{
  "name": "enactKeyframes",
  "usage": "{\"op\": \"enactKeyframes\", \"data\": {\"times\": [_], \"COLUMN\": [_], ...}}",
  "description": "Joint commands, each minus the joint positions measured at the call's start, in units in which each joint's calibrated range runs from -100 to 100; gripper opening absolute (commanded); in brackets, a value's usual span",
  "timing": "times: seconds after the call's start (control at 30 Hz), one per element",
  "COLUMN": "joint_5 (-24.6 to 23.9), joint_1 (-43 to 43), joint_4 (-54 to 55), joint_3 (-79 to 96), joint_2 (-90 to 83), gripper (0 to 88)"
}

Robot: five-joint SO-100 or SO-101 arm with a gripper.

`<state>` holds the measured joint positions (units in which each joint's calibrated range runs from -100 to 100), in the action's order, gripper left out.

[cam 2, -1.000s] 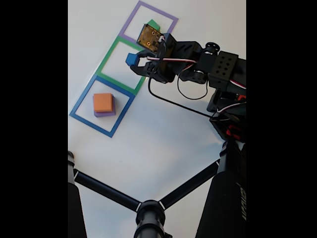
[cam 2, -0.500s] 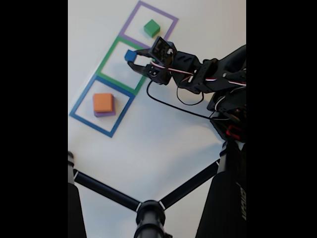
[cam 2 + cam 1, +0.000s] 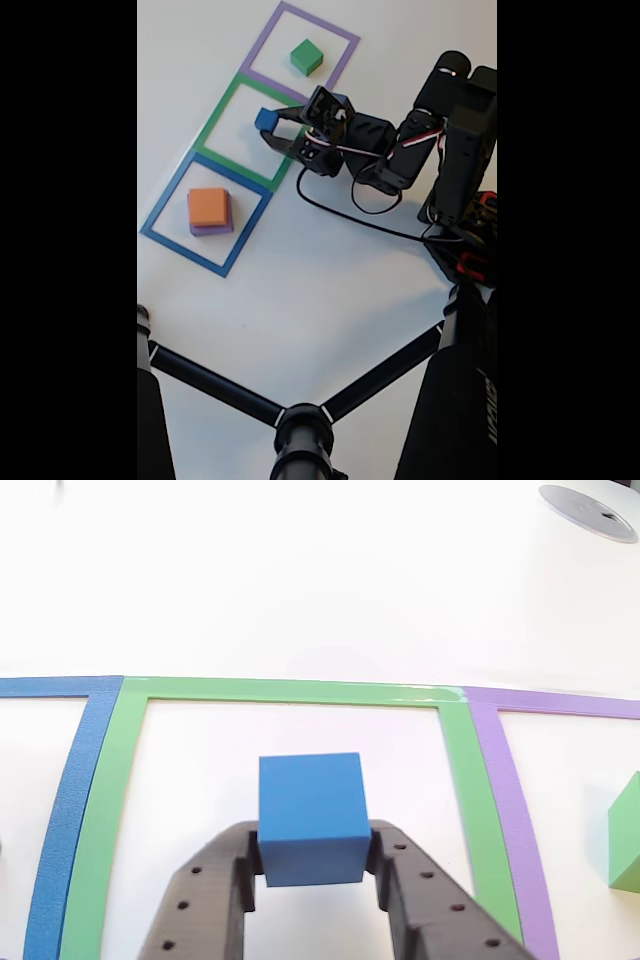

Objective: Tower of hanoi

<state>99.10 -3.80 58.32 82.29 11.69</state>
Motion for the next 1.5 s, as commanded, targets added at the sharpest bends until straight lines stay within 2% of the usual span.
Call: {"op": "enactKeyframes", "data": {"times": [0.0,0.33,0.4,0.53,0.77,0.9,1.0,1.1,1.27,1.47], "joint_5": [0.9,0.9,0.9,0.9,0.9,0.9,0.9,0.9,0.9,0.9], "joint_1": [1.7,1.0,0.6,0.6,1.3,1.5,0.8,-1.4,-5.7,-10.5], "joint_4": [1.1,1.7,1.7,1.8,1.9,-1.6,-10.1,-24.6,-46.5,-69.4], "joint_3": [-2.0,-4.0,-4.0,-3.7,-2.9,0.3,2.1,1.8,0.7,-4.5], "joint_2": [1.3,5.3,5.6,5.6,3.0,-6.1,-17.3,-30.4,-48.6,-63.0], "gripper": [0.1,1.3,4.1,15.4,17.4,17.9,17.5,14.6,0.2,0.0]}}
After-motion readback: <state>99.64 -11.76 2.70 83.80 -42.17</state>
